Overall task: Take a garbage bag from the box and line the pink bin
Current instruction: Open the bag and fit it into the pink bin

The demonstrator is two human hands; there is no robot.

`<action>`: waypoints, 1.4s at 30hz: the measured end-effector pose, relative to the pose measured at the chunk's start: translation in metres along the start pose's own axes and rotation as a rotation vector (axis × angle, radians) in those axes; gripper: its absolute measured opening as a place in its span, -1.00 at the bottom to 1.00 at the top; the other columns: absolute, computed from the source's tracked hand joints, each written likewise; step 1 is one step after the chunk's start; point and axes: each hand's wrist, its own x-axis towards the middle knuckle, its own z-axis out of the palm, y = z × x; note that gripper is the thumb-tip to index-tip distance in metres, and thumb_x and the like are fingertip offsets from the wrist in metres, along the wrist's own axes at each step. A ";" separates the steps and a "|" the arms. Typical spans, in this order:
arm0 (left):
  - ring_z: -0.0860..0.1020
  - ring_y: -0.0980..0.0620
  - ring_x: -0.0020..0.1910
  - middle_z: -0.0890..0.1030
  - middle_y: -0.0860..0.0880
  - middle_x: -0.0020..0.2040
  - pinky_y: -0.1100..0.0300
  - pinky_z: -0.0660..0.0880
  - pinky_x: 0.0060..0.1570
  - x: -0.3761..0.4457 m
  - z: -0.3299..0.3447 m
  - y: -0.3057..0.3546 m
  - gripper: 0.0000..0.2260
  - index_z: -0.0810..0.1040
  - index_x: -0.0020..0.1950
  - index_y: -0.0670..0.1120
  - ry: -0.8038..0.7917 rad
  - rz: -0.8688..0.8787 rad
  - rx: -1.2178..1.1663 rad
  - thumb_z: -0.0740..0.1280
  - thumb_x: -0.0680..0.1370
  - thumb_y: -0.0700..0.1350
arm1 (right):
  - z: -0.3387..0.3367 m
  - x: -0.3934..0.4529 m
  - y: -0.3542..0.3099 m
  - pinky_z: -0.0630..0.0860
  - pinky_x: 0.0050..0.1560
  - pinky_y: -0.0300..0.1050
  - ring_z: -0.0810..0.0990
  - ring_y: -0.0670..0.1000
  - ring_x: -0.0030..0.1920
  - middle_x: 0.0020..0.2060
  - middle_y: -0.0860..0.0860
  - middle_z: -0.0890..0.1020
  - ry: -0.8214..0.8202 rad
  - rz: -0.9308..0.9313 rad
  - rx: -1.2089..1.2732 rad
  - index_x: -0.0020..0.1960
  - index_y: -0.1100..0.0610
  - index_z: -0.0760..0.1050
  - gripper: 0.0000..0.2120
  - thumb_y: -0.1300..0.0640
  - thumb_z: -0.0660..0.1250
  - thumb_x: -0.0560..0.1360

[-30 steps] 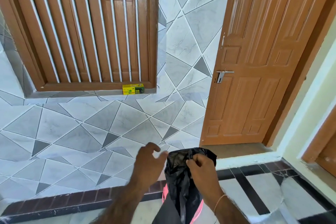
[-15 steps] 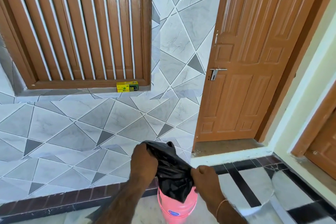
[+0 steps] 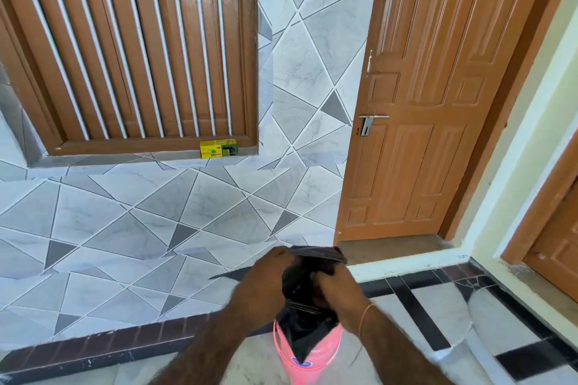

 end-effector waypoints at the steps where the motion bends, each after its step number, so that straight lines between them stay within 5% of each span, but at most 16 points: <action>1: 0.51 0.12 0.19 0.45 0.23 0.21 0.15 0.48 0.21 -0.004 -0.002 -0.004 -0.54 0.44 0.27 0.21 -0.031 -0.027 0.092 0.36 0.43 -0.13 | -0.008 0.004 -0.001 0.62 -0.23 -0.11 0.65 0.09 -0.17 -0.12 0.08 0.68 0.037 0.093 0.088 0.13 0.14 0.52 -0.71 0.19 0.32 0.40; 3: 0.52 0.01 0.17 0.43 0.15 0.21 0.01 0.53 0.14 -0.014 -0.010 -0.007 -0.56 0.43 0.26 0.16 -0.047 -0.130 0.308 0.38 0.41 -0.07 | -0.026 0.012 0.001 0.55 -0.51 -0.20 0.61 0.13 -0.31 -0.15 0.21 0.64 0.119 0.290 0.286 0.09 0.22 0.49 -0.80 0.21 0.34 0.48; 5: 0.50 -0.08 0.17 0.42 0.05 0.24 -0.03 0.51 0.14 -0.020 -0.015 -0.009 -0.57 0.42 0.27 0.09 -0.024 -0.242 0.415 0.34 0.42 -0.16 | -0.042 0.023 0.011 0.56 -0.55 -0.19 0.58 0.14 -0.29 -0.08 0.27 0.61 0.213 0.376 0.539 0.15 0.30 0.49 -0.76 0.24 0.34 0.51; 8: 0.50 -0.14 0.19 0.45 -0.09 0.28 0.03 0.44 0.21 -0.020 -0.014 -0.013 -0.51 0.37 0.35 -0.07 0.111 -0.392 0.121 0.23 0.44 -0.33 | -0.046 0.029 0.023 0.65 -0.28 -0.05 0.62 0.15 -0.14 0.03 0.23 0.61 0.420 0.285 0.765 0.20 0.30 0.47 -0.62 0.16 0.45 0.46; 11: 0.45 -0.02 0.09 0.50 -0.10 0.27 0.12 0.41 0.23 -0.013 -0.016 0.003 -0.46 0.34 0.42 -0.10 0.268 -0.454 -0.276 0.15 0.48 -0.45 | -0.031 0.011 0.018 0.56 -0.12 -0.02 0.56 0.09 -0.25 -0.31 0.11 0.59 0.526 0.065 0.364 -0.22 0.21 0.52 -0.71 -0.01 0.48 0.41; 14: 0.48 0.04 0.04 0.56 -0.02 0.17 0.14 0.47 0.21 -0.006 -0.017 0.018 -0.45 0.50 0.30 0.00 0.331 -0.411 -0.416 0.13 0.45 -0.48 | -0.010 -0.008 0.013 0.41 -0.25 -0.05 0.43 -0.03 -0.38 -0.47 0.04 0.49 0.311 -0.341 -0.243 -0.38 0.21 0.44 -0.54 -0.13 0.30 0.50; 17: 0.58 0.06 0.04 0.62 0.03 0.04 0.29 0.54 0.00 -0.003 -0.018 0.028 -0.49 0.63 0.10 -0.01 0.237 -0.365 -0.459 0.13 0.39 -0.46 | 0.006 -0.013 0.008 0.46 -0.17 -0.11 0.52 -0.10 -0.30 -0.36 -0.01 0.59 0.070 -0.517 -0.360 -0.30 0.12 0.52 -0.74 0.02 0.23 0.49; 20: 0.57 0.21 -0.01 0.63 0.10 -0.06 0.46 0.47 -0.07 -0.004 -0.019 0.036 -0.55 0.68 0.00 -0.04 0.159 -0.306 -0.440 0.14 0.39 -0.43 | 0.012 -0.014 -0.006 0.45 -0.19 -0.07 0.51 -0.05 -0.34 -0.40 -0.02 0.55 -0.186 -0.323 -0.123 -0.36 0.07 0.51 -0.77 0.27 0.23 0.42; 22: 0.59 0.23 -0.04 0.67 0.05 -0.03 0.39 0.52 -0.02 -0.005 -0.021 0.042 -0.55 0.71 -0.06 -0.02 0.099 -0.270 -0.467 0.13 0.40 -0.43 | 0.016 -0.013 -0.009 0.56 -0.07 0.12 0.62 0.14 -0.24 -0.32 0.16 0.64 -0.315 -0.100 0.120 -0.27 0.18 0.61 -0.87 0.29 0.29 0.35; 26: 0.58 0.30 -0.26 0.67 0.10 -0.17 0.44 0.46 -0.18 -0.010 -0.032 0.044 -0.71 0.72 -0.04 -0.04 -0.042 -0.183 -0.451 0.25 0.48 -0.31 | 0.005 0.007 0.001 0.59 0.07 0.14 0.67 0.21 -0.04 -0.03 0.30 0.68 -0.143 0.118 0.172 -0.06 0.18 0.63 -0.82 0.14 0.38 0.37; 29: 0.58 0.18 -0.08 0.64 0.08 -0.01 0.35 0.46 -0.05 -0.009 -0.047 0.016 -0.82 0.64 0.06 0.03 -0.073 -0.169 0.040 0.39 0.46 -0.09 | -0.033 0.024 0.011 0.50 0.26 0.07 0.58 0.17 0.21 0.24 0.22 0.58 -0.054 0.191 -0.473 0.01 0.03 0.50 -0.90 0.03 0.26 0.55; 31: 0.59 -0.05 0.05 0.58 0.01 0.09 0.10 0.51 0.03 -0.012 -0.054 0.000 -0.78 0.52 0.11 0.04 -0.052 -0.235 0.462 0.30 0.48 -0.10 | -0.051 0.029 0.014 0.38 0.36 0.03 0.45 0.16 0.36 0.36 0.14 0.49 -0.033 0.167 -1.061 0.25 0.05 0.48 -0.70 0.03 0.08 0.63; 33: 0.59 -0.13 0.06 0.49 -0.03 0.14 -0.01 0.52 0.00 -0.013 -0.054 -0.005 -0.69 0.43 0.19 0.02 -0.024 -0.279 0.581 0.26 0.47 -0.19 | -0.052 0.023 0.018 0.34 0.40 0.05 0.40 0.14 0.41 0.41 0.07 0.45 0.023 0.072 -1.280 0.41 0.02 0.41 -0.58 -0.03 0.07 0.61; 38: 0.58 -0.16 0.05 0.41 -0.03 0.22 -0.04 0.54 0.01 -0.009 -0.042 0.001 -0.50 0.32 0.32 0.02 0.066 -0.247 0.436 0.31 0.42 -0.26 | -0.031 0.006 -0.001 0.48 0.21 -0.07 0.57 0.13 0.23 0.21 0.09 0.62 -0.004 -0.001 -1.274 0.21 0.07 0.57 -0.64 -0.05 0.18 0.54; 41: 0.55 -0.14 0.12 0.42 0.01 0.25 -0.03 0.52 0.13 -0.004 -0.037 0.011 -0.45 0.27 0.40 0.08 0.051 -0.182 0.258 0.25 0.45 -0.27 | -0.016 0.002 -0.022 0.51 -0.06 -0.13 0.66 0.19 -0.03 -0.15 0.15 0.69 -0.202 -0.126 -0.866 -0.20 0.12 0.59 -0.76 0.12 0.19 0.53; 42: 0.55 -0.13 0.14 0.43 0.02 0.25 -0.02 0.51 0.15 -0.002 -0.036 0.017 -0.45 0.26 0.42 0.10 0.043 -0.146 0.212 0.22 0.47 -0.27 | -0.009 0.000 -0.027 0.55 -0.03 -0.11 0.68 0.18 -0.04 -0.16 0.13 0.71 -0.252 -0.126 -0.639 -0.19 0.13 0.62 -0.76 0.14 0.21 0.53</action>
